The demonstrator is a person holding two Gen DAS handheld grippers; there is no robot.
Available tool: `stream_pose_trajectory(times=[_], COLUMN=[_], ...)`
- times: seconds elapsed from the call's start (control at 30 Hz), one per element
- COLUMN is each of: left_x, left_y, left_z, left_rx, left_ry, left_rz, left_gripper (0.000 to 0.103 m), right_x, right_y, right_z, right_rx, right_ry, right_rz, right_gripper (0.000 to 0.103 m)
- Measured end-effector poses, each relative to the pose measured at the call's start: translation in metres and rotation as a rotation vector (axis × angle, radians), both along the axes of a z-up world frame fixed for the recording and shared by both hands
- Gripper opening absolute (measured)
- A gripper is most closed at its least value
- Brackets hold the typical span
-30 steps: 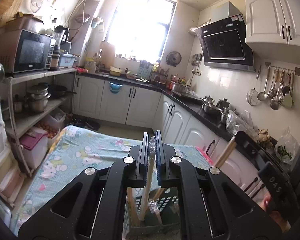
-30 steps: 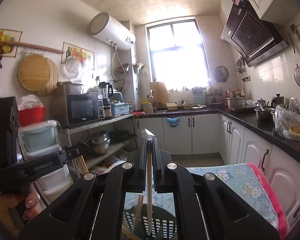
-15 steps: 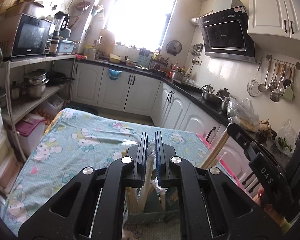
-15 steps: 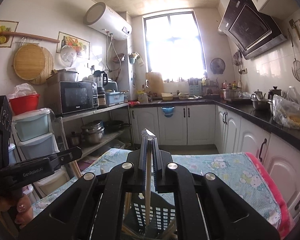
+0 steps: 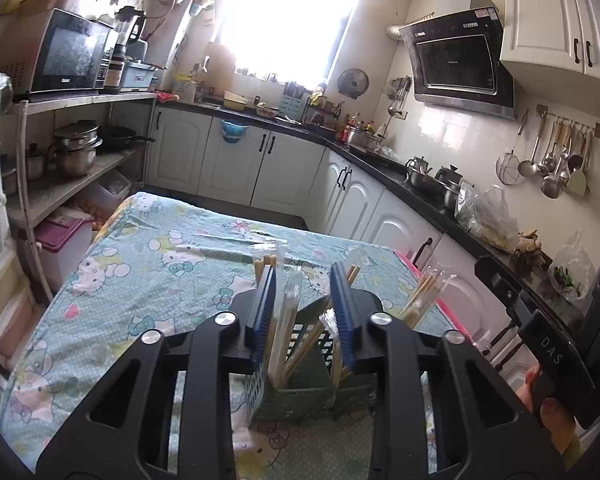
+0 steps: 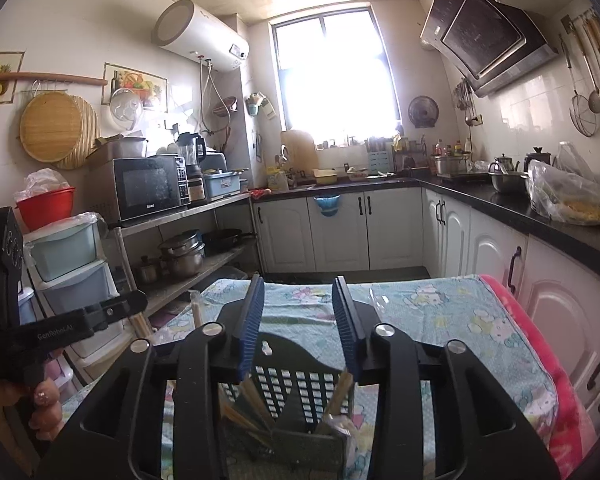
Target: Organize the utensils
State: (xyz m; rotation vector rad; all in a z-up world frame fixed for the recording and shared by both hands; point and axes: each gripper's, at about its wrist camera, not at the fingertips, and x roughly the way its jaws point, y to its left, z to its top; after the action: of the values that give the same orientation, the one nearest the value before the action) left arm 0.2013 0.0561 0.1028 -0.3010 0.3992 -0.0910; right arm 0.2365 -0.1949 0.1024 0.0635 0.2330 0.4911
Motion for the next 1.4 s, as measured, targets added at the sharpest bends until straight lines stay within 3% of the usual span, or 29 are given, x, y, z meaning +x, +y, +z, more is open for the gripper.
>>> stream_pose_trajectory(times=[0.07, 0.6, 0.97, 1.23, 1.4], left_x=[-0.005, -0.047, -0.073, -0.089, -0.099], left_y=[0.001, 0.000, -0.008, -0.013, -0.017], left_z=[0.000, -0.009, -0.028, -0.043, -0.056], left_rx=[-0.003, -0.012, 0.003, 0.034, 0.049], left_ry=[0.000, -0.002, 0.016, 0.037, 0.058], left_rz=[0.004, -0.006, -0.022, -0.026, -0.031], left_gripper=[0.034, 0.072, 0.092, 0.092, 0.092], right_x=[-0.003, -0.041, -0.074, -0.101, -0.113], right_y=[-0.003, -0.016, -0.025, -0.030, -0.030], right_z=[-0.003, -0.024, -0.040, -0.054, -0.064], right_rx=[-0.001, -0.035, -0.062, -0.104, -0.125], right_ry=[0.013, 0.088, 0.103, 0.109, 0.119], right_rz=[-0.004, 0.021, 0.021, 0.007, 0.004], right_gripper=[0.036, 0.051, 0.077, 0.092, 0.095])
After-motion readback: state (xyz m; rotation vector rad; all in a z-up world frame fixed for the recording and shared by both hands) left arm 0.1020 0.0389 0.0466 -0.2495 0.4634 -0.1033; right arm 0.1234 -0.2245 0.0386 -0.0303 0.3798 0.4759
